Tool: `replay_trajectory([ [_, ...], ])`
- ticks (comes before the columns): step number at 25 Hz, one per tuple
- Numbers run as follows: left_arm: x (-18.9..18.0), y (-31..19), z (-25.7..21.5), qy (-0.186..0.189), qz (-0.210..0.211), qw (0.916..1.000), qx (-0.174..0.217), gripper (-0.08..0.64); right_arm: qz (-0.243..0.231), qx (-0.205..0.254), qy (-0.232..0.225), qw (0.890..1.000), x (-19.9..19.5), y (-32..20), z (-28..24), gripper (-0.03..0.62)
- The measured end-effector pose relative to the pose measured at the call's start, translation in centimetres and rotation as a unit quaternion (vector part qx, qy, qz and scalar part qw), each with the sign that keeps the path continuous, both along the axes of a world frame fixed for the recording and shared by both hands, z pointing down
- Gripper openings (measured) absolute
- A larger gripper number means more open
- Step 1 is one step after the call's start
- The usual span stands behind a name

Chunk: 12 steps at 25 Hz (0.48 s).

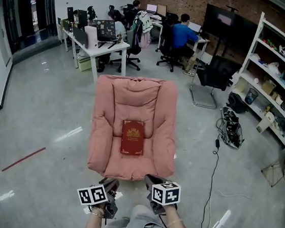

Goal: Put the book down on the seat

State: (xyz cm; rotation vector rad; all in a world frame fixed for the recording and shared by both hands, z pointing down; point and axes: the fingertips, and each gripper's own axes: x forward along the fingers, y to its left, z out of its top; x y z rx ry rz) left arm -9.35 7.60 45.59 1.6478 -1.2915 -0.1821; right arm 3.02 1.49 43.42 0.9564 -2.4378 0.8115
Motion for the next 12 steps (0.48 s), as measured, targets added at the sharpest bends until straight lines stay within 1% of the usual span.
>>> replay_trajectory([
  [3, 0.5, 1.4, -2.2, -0.044, 0.006, 0.9983, 0.037, -0.002, 0.012, 0.028, -0.004, 1.0, 0.3, -0.4, -1.6, 0.017],
  [6, 1.2, 3.0, -3.4, -0.081, 0.003, 0.9952, 0.054, -0.002, 0.009, 0.06, 0.0, 0.998, 0.7, -0.2, -2.8, 0.015],
  [8, 1.5, 3.9, -3.9, -0.093, -0.007, 0.9942, 0.053, -0.002, -0.001, 0.081, 0.011, 0.997, 1.1, 0.5, -3.6, 0.015],
  [12, 3.0, 5.8, -5.9, -0.094, -0.025, 0.9932, 0.064, -0.002, -0.034, 0.108, 0.018, 0.993, 2.1, 3.3, -5.7, 0.015],
])
